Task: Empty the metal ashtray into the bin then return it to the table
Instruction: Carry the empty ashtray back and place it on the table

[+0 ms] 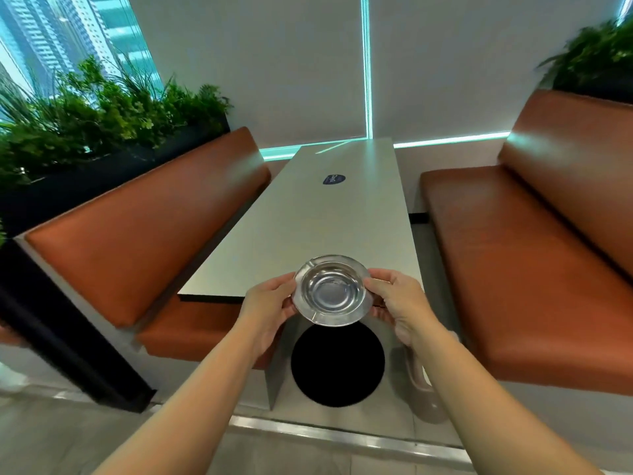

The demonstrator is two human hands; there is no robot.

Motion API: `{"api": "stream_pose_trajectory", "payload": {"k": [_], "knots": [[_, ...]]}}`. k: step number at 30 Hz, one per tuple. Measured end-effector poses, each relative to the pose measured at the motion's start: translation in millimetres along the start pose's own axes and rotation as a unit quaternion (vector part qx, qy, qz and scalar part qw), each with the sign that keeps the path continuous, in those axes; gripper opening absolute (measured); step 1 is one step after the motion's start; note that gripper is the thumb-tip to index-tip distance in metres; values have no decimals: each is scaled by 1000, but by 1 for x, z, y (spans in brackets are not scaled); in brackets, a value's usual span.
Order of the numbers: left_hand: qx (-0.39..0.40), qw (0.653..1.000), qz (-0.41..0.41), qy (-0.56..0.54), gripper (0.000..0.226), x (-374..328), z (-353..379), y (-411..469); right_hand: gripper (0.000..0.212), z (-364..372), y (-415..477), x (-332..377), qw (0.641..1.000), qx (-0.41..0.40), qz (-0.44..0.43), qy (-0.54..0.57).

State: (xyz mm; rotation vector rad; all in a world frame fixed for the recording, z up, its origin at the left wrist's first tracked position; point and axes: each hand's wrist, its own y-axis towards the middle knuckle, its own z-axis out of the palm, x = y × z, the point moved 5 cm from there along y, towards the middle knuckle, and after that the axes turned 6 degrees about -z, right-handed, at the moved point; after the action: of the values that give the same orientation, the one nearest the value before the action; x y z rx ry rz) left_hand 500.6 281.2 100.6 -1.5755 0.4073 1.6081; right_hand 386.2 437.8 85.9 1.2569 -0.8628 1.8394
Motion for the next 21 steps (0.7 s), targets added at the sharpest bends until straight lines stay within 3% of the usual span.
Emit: {"api": "stream_pose_trajectory", "payload": {"k": [10, 21], "knots": [[-24, 1000, 12, -12, 32, -51, -12, 132, 22, 45, 138, 26, 999, 49, 0, -21], [-38, 999, 5, 3, 16, -98, -26, 286, 26, 91, 285, 22, 999, -10, -21, -24]]}}
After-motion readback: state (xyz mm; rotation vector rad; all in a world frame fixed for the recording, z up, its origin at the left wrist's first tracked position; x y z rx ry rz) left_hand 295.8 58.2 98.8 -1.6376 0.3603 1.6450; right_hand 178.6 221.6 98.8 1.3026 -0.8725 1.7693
